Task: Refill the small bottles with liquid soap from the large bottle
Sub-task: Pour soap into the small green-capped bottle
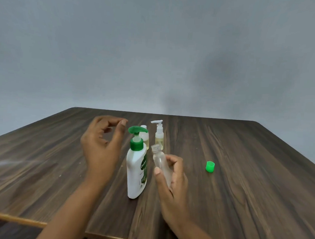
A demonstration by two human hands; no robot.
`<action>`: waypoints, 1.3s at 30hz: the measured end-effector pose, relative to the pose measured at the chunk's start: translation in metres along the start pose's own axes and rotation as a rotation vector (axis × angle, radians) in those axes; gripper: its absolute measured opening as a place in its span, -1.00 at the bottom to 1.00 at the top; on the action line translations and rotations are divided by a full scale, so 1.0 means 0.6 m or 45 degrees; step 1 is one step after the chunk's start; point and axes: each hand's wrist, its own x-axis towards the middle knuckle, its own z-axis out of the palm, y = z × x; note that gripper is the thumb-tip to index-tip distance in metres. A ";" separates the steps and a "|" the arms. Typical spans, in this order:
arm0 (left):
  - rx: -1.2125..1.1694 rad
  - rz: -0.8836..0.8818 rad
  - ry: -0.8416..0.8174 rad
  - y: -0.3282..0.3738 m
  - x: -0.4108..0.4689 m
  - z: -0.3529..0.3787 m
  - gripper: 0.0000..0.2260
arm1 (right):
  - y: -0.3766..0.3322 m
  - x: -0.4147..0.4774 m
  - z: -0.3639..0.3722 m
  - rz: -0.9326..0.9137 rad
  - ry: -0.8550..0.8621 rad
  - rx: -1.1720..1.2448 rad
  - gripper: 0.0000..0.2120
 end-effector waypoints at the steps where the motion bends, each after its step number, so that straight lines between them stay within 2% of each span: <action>1: -0.001 -0.077 -0.043 -0.002 0.011 -0.001 -0.94 | -0.004 0.003 0.008 -0.007 0.004 0.010 -0.75; 5: -0.118 -0.356 -0.222 0.003 0.034 0.009 -0.97 | -0.015 0.015 0.022 0.004 0.084 0.067 -0.62; 11: -0.229 -0.496 -0.363 0.002 0.041 0.019 -0.91 | -0.011 0.027 0.022 0.033 0.188 0.160 -0.61; 16: -0.228 -0.463 -0.394 -0.004 0.035 0.016 -0.95 | -0.005 0.036 0.023 -0.019 0.135 0.153 -0.68; 20: -0.234 -0.466 -0.413 -0.006 0.037 0.016 -0.97 | 0.002 0.044 0.024 -0.045 0.109 0.164 -0.66; 29: -0.143 -0.352 -0.449 -0.010 0.031 0.019 -0.97 | 0.030 0.035 0.022 -0.081 0.214 0.393 -0.71; 34: -0.139 -0.354 -0.427 -0.018 0.018 0.026 -0.97 | 0.034 0.042 0.012 -0.151 0.305 0.269 -0.71; 39: -0.239 -0.412 -0.367 -0.030 0.012 0.019 -0.95 | 0.039 0.037 0.017 -0.229 0.126 0.154 -0.73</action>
